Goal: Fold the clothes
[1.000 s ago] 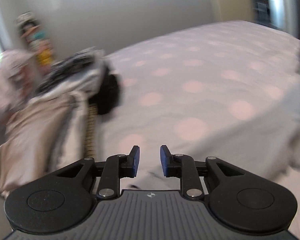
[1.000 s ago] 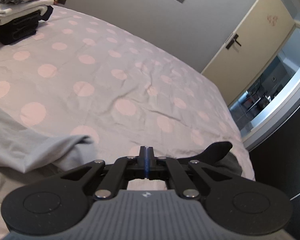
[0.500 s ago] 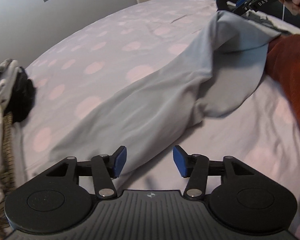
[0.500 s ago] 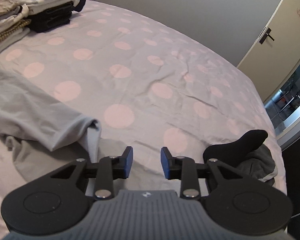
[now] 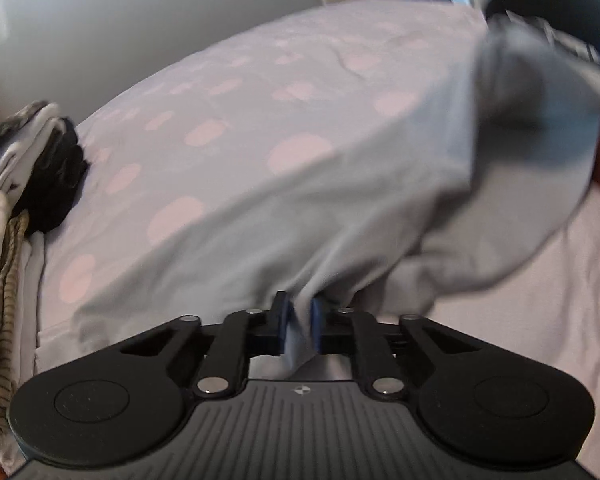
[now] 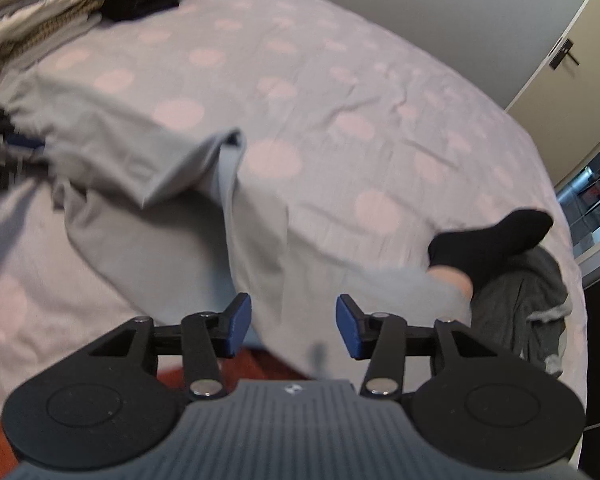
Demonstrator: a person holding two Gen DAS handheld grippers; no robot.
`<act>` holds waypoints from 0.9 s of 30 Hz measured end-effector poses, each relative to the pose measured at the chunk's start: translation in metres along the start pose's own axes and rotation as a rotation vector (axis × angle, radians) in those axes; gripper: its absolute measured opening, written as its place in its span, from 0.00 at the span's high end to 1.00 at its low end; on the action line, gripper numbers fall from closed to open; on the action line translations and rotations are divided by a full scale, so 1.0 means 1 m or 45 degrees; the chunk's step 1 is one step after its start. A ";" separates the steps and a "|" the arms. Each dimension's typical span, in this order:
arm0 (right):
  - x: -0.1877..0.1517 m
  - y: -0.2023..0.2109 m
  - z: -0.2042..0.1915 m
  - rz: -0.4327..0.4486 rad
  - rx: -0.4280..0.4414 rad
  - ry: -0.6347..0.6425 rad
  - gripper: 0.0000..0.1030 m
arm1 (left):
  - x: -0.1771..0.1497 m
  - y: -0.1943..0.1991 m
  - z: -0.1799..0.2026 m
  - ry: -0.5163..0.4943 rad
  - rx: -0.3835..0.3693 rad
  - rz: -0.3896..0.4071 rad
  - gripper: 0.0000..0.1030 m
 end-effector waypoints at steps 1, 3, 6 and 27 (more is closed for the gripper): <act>-0.005 -0.001 0.000 -0.009 0.004 -0.008 0.50 | 0.009 0.007 -0.009 0.018 0.020 0.028 0.92; -0.013 -0.003 0.000 -0.025 0.017 -0.027 0.50 | 0.027 0.022 -0.026 0.055 0.062 0.085 0.93; -0.021 0.000 -0.005 -0.020 0.052 -0.055 0.50 | 0.053 0.037 -0.051 0.094 0.124 0.137 0.93; -0.003 -0.030 -0.010 -0.069 0.051 0.108 0.98 | 0.083 0.052 -0.083 0.015 0.128 0.048 0.73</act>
Point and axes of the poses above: each gripper's, at about its wrist camera, not at the fingertips, and y roughly against the way its jaws point, z to its right, x to its top, the point moved 6 cm from there along -y, roughly the way its jaws point, and after that the axes turned 7 degrees about y, right-handed, at the moved point
